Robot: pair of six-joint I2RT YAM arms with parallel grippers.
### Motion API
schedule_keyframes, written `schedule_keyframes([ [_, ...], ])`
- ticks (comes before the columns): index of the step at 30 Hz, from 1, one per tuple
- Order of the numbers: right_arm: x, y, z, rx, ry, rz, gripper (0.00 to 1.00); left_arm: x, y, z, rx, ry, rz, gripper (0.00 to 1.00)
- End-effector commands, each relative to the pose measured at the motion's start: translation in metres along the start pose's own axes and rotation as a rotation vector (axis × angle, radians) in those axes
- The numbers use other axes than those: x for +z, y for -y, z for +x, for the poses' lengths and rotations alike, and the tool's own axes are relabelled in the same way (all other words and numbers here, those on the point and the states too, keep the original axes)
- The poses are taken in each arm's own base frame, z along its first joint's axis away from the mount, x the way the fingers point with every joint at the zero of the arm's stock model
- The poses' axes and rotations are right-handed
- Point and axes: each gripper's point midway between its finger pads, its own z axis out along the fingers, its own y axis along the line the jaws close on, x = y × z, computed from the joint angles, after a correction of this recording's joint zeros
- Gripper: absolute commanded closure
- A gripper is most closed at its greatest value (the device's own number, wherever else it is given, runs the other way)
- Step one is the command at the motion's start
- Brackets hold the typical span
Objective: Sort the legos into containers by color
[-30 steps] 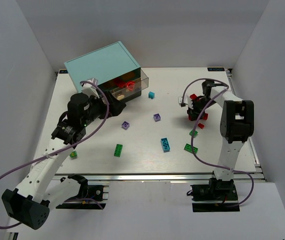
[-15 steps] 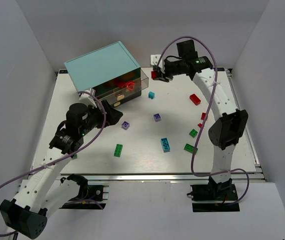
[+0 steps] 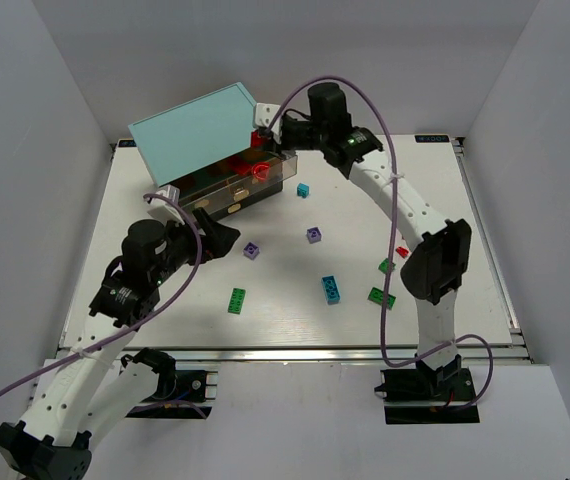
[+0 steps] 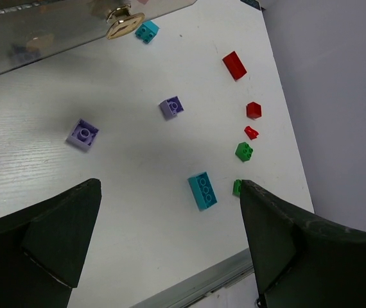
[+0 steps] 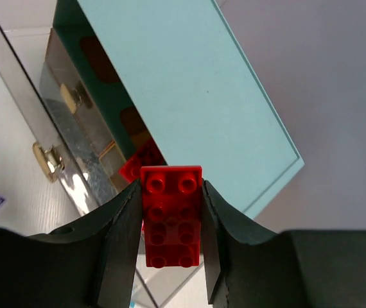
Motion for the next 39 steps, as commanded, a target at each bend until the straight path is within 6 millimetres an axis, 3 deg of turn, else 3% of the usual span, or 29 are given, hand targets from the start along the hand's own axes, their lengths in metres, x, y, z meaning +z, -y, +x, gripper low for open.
schedule_keyframes([
  [1, 0.022, 0.010, 0.010, 0.005, 0.008, 0.057, 0.73, -0.004, 0.000, 0.000, -0.011, 0.006, -0.001, 0.02],
  [8, 0.035, 0.008, 0.032, 0.007, -0.029, 0.063, 0.55, -0.005, 0.000, 0.002, -0.023, 0.012, 0.008, 0.02],
  [9, 0.034, 0.010, 0.033, 0.009, -0.032, 0.068, 0.46, -0.004, 0.001, 0.002, -0.025, 0.012, 0.011, 0.02],
  [13, 0.031, 0.012, 0.027, 0.038, -0.022, 0.080, 0.33, -0.001, 0.003, 0.002, -0.028, 0.009, 0.025, 0.02],
  [19, 0.004, 0.031, -0.003, 0.110, 0.026, 0.146, 0.31, 0.004, 0.005, 0.003, -0.025, 0.002, 0.042, 0.02],
  [21, -0.014, 0.046, -0.015, 0.196, 0.036, 0.214, 0.32, 0.006, 0.005, 0.004, -0.025, -0.003, 0.046, 0.02],
  [22, -0.027, 0.060, -0.006, 0.246, 0.002, 0.291, 0.32, 0.007, 0.006, 0.004, -0.022, -0.003, 0.048, 0.02],
  [24, -0.052, 0.073, -0.008, 0.386, -0.006, 0.401, 0.46, 0.007, 0.008, 0.003, -0.021, -0.002, 0.055, 0.02],
  [25, -0.062, 0.069, 0.018, 0.453, -0.058, 0.435, 0.53, 0.007, 0.008, 0.002, -0.019, 0.001, 0.057, 0.02],
  [26, -0.087, 0.079, 0.024, 0.490, -0.094, 0.527, 0.59, 0.007, 0.008, 0.004, -0.020, -0.003, 0.061, 0.02],
  [27, -0.099, 0.078, 0.042, 0.552, -0.133, 0.563, 0.67, 0.008, 0.007, 0.006, -0.021, -0.006, 0.062, 0.02],
  [28, -0.105, 0.071, 0.055, 0.580, -0.171, 0.567, 0.68, 0.008, 0.008, 0.006, -0.023, -0.006, 0.067, 0.02],
  [30, -0.135, 0.056, 0.105, 0.702, -0.312, 0.618, 0.68, 0.010, 0.006, 0.011, -0.024, -0.017, 0.071, 0.02],
  [31, -0.142, 0.049, 0.119, 0.744, -0.355, 0.629, 0.68, 0.011, 0.007, 0.011, -0.023, -0.019, 0.077, 0.02],
  [32, -0.149, 0.038, 0.136, 0.789, -0.407, 0.637, 0.66, 0.012, 0.007, 0.012, -0.023, -0.021, 0.079, 0.02],
  [33, -0.171, 0.035, 0.158, 0.836, -0.454, 0.666, 0.58, 0.015, 0.007, 0.013, -0.023, -0.028, 0.085, 0.02],
  [35, -0.181, 0.011, 0.187, 0.881, -0.517, 0.646, 0.45, 0.018, 0.008, 0.015, -0.025, -0.036, 0.091, 0.02],
  [36, -0.190, 0.004, 0.200, 0.904, -0.554, 0.647, 0.33, 0.020, 0.008, 0.016, -0.026, -0.045, 0.093, 0.02],
  [38, -0.205, -0.010, 0.235, 0.953, -0.626, 0.634, 0.20, 0.024, 0.009, 0.017, -0.025, -0.050, 0.099, 0.02],
  [39, -0.208, -0.015, 0.246, 0.970, -0.651, 0.627, 0.19, 0.024, 0.011, 0.015, -0.022, -0.050, 0.107, 0.02],
])
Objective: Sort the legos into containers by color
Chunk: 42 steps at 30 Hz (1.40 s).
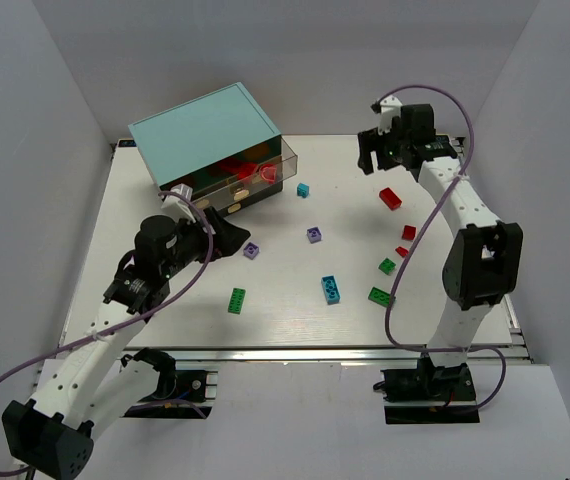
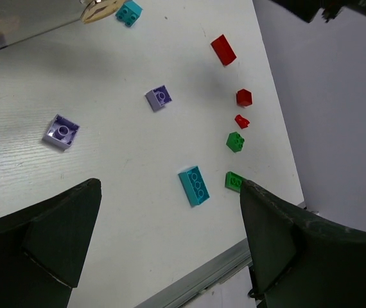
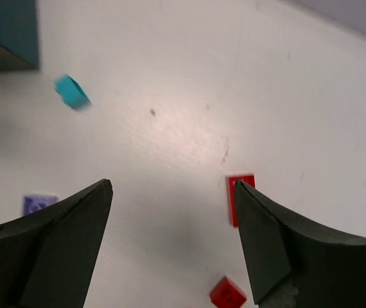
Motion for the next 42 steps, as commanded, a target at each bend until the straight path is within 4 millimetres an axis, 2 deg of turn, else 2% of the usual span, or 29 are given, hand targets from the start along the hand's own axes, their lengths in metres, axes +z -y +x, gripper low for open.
schedule_keyframes([
  [1, 0.007, 0.030, 0.052, 0.064, -0.146, 0.029, 0.18, 0.005, 0.009, -0.003, 0.007, -0.001, 0.048, 0.02],
  [2, 0.016, 0.034, 0.067, 0.073, -0.181, 0.023, 0.17, 0.006, 0.010, -0.003, 0.006, -0.006, 0.052, 0.02],
  [4, 0.019, 0.050, 0.080, 0.073, -0.220, 0.041, 0.16, 0.008, 0.011, -0.003, 0.005, -0.012, 0.055, 0.02],
  [5, 0.030, 0.054, 0.097, 0.060, -0.263, 0.031, 0.15, 0.010, 0.010, -0.003, 0.005, -0.017, 0.051, 0.02],
  [7, 0.035, 0.066, 0.105, 0.041, -0.294, 0.042, 0.14, 0.011, 0.011, -0.002, 0.002, -0.021, 0.054, 0.02],
  [8, 0.042, 0.070, 0.121, 0.044, -0.336, 0.038, 0.14, 0.011, 0.010, -0.001, -0.003, -0.022, 0.053, 0.02],
  [10, 0.048, 0.079, 0.129, 0.005, -0.361, 0.047, 0.14, 0.012, 0.010, 0.000, -0.010, -0.026, 0.053, 0.02],
  [11, 0.054, 0.080, 0.141, 0.002, -0.389, 0.039, 0.14, 0.012, 0.009, 0.001, -0.012, -0.029, 0.051, 0.02],
  [14, 0.061, 0.086, 0.157, -0.028, -0.422, 0.035, 0.14, 0.014, 0.008, 0.003, -0.018, -0.036, 0.048, 0.02],
  [20, 0.078, 0.093, 0.180, -0.064, -0.465, 0.030, 0.17, 0.017, 0.007, 0.004, -0.023, -0.050, 0.042, 0.02],
  [23, 0.083, 0.097, 0.186, -0.071, -0.472, 0.035, 0.24, 0.019, 0.007, 0.005, -0.023, -0.059, 0.041, 0.02],
  [26, 0.083, 0.100, 0.185, -0.075, -0.464, 0.029, 0.40, 0.019, 0.007, 0.005, -0.023, -0.059, 0.041, 0.02],
  [27, 0.083, 0.098, 0.183, -0.080, -0.459, 0.023, 0.50, 0.019, 0.007, 0.006, -0.025, -0.061, 0.039, 0.02],
  [29, 0.079, 0.097, 0.176, -0.099, -0.445, 0.006, 0.61, 0.019, 0.006, 0.006, -0.030, -0.061, 0.039, 0.02],
  [30, 0.076, 0.097, 0.173, -0.111, -0.436, -0.004, 0.75, 0.019, 0.006, 0.007, -0.032, -0.062, 0.039, 0.02],
  [32, 0.066, 0.083, 0.152, -0.147, -0.376, -0.060, 0.88, 0.018, 0.007, 0.011, -0.034, -0.069, 0.044, 0.02],
  [33, 0.061, 0.072, 0.147, -0.174, -0.354, -0.104, 0.91, 0.017, 0.007, 0.012, -0.037, -0.069, 0.044, 0.02],
  [34, 0.057, 0.056, 0.131, -0.182, -0.286, -0.182, 0.92, 0.016, 0.007, 0.013, -0.039, -0.069, 0.046, 0.02],
  [35, 0.043, 0.041, 0.103, -0.218, -0.214, -0.224, 0.96, 0.015, 0.005, 0.016, -0.042, -0.074, 0.045, 0.02],
  [36, 0.033, 0.029, 0.085, -0.260, -0.156, -0.274, 0.97, 0.015, 0.003, 0.018, -0.044, -0.076, 0.042, 0.02],
  [37, 0.013, 0.006, 0.052, -0.299, -0.043, -0.358, 0.97, 0.014, 0.002, 0.019, -0.048, -0.077, 0.041, 0.02],
  [39, -0.008, -0.031, 0.017, -0.410, 0.081, -0.474, 0.98, 0.012, -0.001, 0.025, -0.054, -0.084, 0.037, 0.02],
  [40, -0.020, -0.058, 0.000, -0.457, 0.161, -0.563, 0.98, 0.012, -0.003, 0.028, -0.056, -0.085, 0.034, 0.02],
  [41, -0.039, -0.071, -0.024, -0.513, 0.232, -0.577, 0.98, 0.011, -0.005, 0.030, -0.060, -0.086, 0.031, 0.02],
  [42, -0.045, -0.090, -0.042, -0.565, 0.294, -0.606, 0.98, 0.010, -0.008, 0.035, -0.064, -0.093, 0.029, 0.02],
])
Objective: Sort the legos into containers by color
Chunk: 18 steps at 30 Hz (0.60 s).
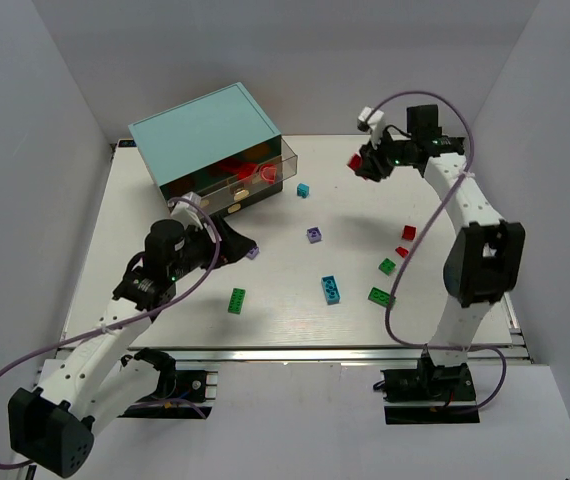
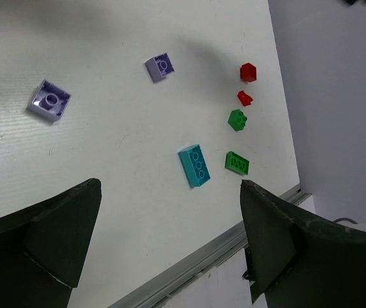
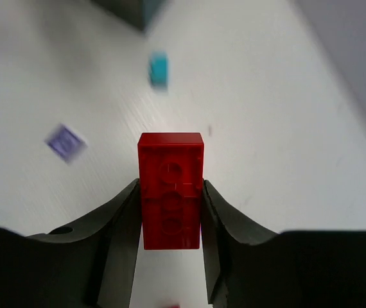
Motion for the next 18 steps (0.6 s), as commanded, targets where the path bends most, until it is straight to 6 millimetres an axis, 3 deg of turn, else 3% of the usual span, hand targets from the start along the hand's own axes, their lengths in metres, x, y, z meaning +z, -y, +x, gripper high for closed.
schedule_keyframes([
  [1, -0.040, -0.077, -0.143, -0.366, 0.373, -0.167, 0.98, -0.005, -0.001, 0.009, -0.013, -0.004, 0.019, 0.02],
  [3, -0.046, -0.085, -0.174, -0.418, 0.435, -0.148, 0.96, -0.006, -0.004, 0.012, -0.016, -0.005, 0.013, 0.02],
  [4, -0.040, -0.103, -0.196, -0.446, 0.478, -0.166, 0.96, -0.008, -0.005, 0.013, -0.018, -0.003, 0.010, 0.02],
  [8, -0.033, -0.120, -0.252, -0.506, 0.576, -0.169, 0.93, -0.014, -0.006, 0.013, -0.020, 0.014, 0.005, 0.02],
  [11, -0.009, -0.140, -0.279, -0.528, 0.625, -0.180, 0.90, -0.017, -0.007, 0.013, -0.025, 0.023, 0.002, 0.02],
  [13, 0.005, -0.135, -0.291, -0.533, 0.662, -0.119, 0.89, -0.020, -0.005, 0.012, -0.033, 0.030, 0.005, 0.02],
  [14, 0.013, -0.146, -0.296, -0.538, 0.669, -0.126, 0.86, -0.021, -0.006, 0.012, -0.037, 0.033, 0.003, 0.02],
  [15, 0.014, -0.145, -0.304, -0.546, 0.681, -0.109, 0.85, -0.022, -0.005, 0.011, -0.045, 0.040, 0.005, 0.02],
  [16, 0.032, -0.141, -0.298, -0.527, 0.659, -0.109, 0.83, -0.023, -0.004, 0.011, -0.048, 0.044, 0.007, 0.02],
  [18, 0.040, -0.146, -0.301, -0.512, 0.646, -0.127, 0.79, -0.026, -0.003, 0.011, -0.057, 0.055, 0.016, 0.02],
])
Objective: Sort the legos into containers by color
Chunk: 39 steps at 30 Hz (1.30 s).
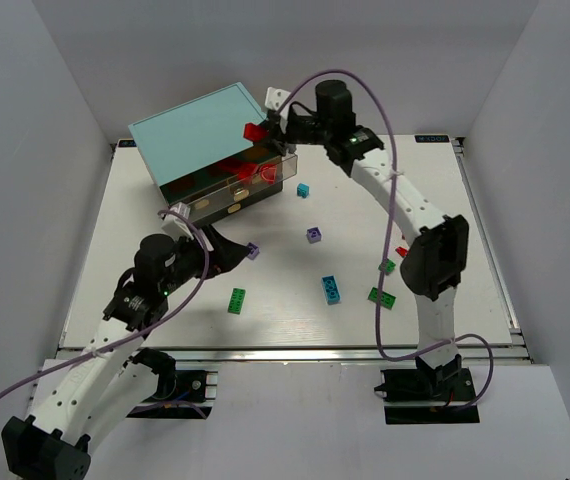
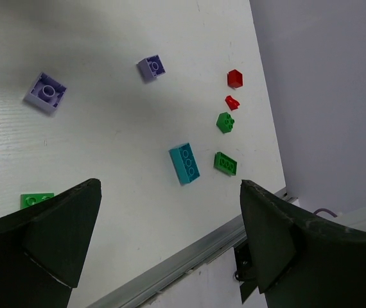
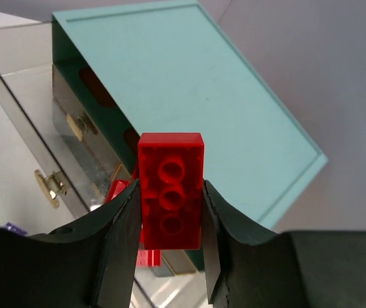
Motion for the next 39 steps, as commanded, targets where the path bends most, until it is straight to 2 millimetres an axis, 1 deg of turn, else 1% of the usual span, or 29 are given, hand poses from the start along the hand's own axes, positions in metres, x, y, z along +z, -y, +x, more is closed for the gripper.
schedule_keyframes([
  [1, 0.017, 0.017, -0.011, -0.017, 0.027, 0.064, 0.77, -0.005, -0.001, 0.001, -0.025, 0.016, -0.003, 0.02],
  [4, 0.023, 0.010, 0.007, -0.003, -0.005, 0.052, 0.69, -0.007, -0.001, 0.002, -0.024, 0.014, -0.005, 0.02],
  [7, 0.023, 0.001, 0.019, 0.013, -0.032, 0.036, 0.56, -0.005, 0.000, 0.001, -0.023, 0.016, -0.001, 0.02],
  [8, 0.022, 0.000, 0.022, 0.019, -0.041, 0.035, 0.48, -0.004, 0.001, 0.000, -0.021, 0.017, 0.006, 0.02],
  [10, 0.020, -0.003, 0.026, 0.024, -0.058, 0.028, 0.41, -0.002, 0.001, 0.001, -0.022, 0.010, 0.008, 0.02],
  [11, 0.020, -0.002, 0.026, 0.026, -0.058, 0.030, 0.35, -0.001, 0.003, 0.000, -0.020, 0.008, 0.014, 0.02],
  [13, 0.016, 0.001, 0.019, 0.034, -0.050, 0.044, 0.31, 0.002, 0.002, 0.001, -0.019, 0.000, 0.011, 0.02],
  [16, 0.010, 0.009, 0.007, 0.031, -0.031, 0.069, 0.29, 0.005, 0.005, -0.001, -0.018, -0.006, 0.022, 0.02],
  [19, -0.001, 0.019, -0.015, 0.056, -0.011, 0.119, 0.32, 0.008, 0.010, -0.004, -0.014, -0.004, 0.041, 0.04],
  [20, -0.009, 0.026, -0.022, 0.103, 0.004, 0.156, 0.35, 0.009, 0.013, -0.006, -0.015, 0.002, 0.051, 0.05],
  [21, -0.023, 0.035, -0.029, 0.123, -0.005, 0.221, 0.38, 0.009, 0.015, -0.007, -0.013, 0.002, 0.059, 0.06],
  [22, -0.035, 0.042, -0.033, 0.154, -0.006, 0.269, 0.46, 0.010, 0.017, -0.009, -0.011, 0.004, 0.065, 0.08],
  [23, -0.047, 0.049, -0.031, 0.179, -0.014, 0.311, 0.51, 0.011, 0.018, -0.009, -0.012, 0.004, 0.070, 0.09],
  [24, -0.070, 0.056, -0.025, 0.247, -0.042, 0.386, 0.57, 0.012, 0.018, -0.008, -0.015, -0.002, 0.073, 0.11],
  [25, -0.082, 0.057, -0.021, 0.291, -0.059, 0.423, 0.73, 0.013, 0.019, -0.007, -0.015, -0.007, 0.085, 0.14],
  [26, -0.097, 0.057, -0.007, 0.349, -0.097, 0.450, 0.80, 0.016, 0.019, -0.006, -0.020, -0.009, 0.092, 0.16],
  [27, -0.120, 0.051, 0.012, 0.421, -0.140, 0.487, 0.86, 0.018, 0.020, -0.005, -0.021, -0.014, 0.100, 0.19],
  [28, -0.132, 0.046, 0.024, 0.465, -0.170, 0.504, 0.94, 0.020, 0.024, -0.006, -0.016, -0.016, 0.123, 0.25],
  [29, -0.142, 0.037, 0.037, 0.504, -0.204, 0.506, 0.95, 0.023, 0.026, -0.006, -0.015, -0.026, 0.135, 0.29],
  [30, -0.172, 0.036, 0.053, 0.554, -0.260, 0.552, 0.96, 0.030, 0.024, 0.001, -0.018, -0.059, 0.132, 0.32],
  [31, -0.183, 0.019, 0.083, 0.623, -0.330, 0.556, 0.96, 0.034, 0.028, 0.001, -0.016, -0.072, 0.154, 0.36],
  [32, -0.203, 0.014, 0.102, 0.675, -0.375, 0.584, 0.94, 0.038, 0.033, -0.003, -0.005, -0.075, 0.168, 0.43],
  [33, -0.225, 0.003, 0.120, 0.746, -0.434, 0.598, 0.90, 0.048, 0.030, 0.005, -0.009, -0.119, 0.158, 0.46],
  [34, -0.236, -0.011, 0.140, 0.799, -0.483, 0.599, 0.78, 0.054, 0.038, 0.004, 0.006, -0.124, 0.183, 0.49],
  [35, -0.255, -0.015, 0.152, 0.840, -0.513, 0.626, 0.72, 0.058, 0.039, 0.003, 0.020, -0.134, 0.189, 0.52],
  [36, -0.261, -0.024, 0.160, 0.875, -0.529, 0.612, 0.64, 0.070, 0.043, 0.004, 0.031, -0.160, 0.191, 0.52],
  [37, -0.285, -0.030, 0.176, 0.931, -0.574, 0.641, 0.49, 0.075, 0.048, 0.008, 0.045, -0.180, 0.203, 0.53],
  [38, -0.291, -0.041, 0.186, 0.967, -0.604, 0.636, 0.43, 0.081, 0.052, 0.009, 0.071, -0.192, 0.214, 0.53],
  [39, -0.294, -0.047, 0.189, 0.988, -0.612, 0.628, 0.38, 0.087, 0.064, 0.000, 0.091, -0.185, 0.234, 0.53],
])
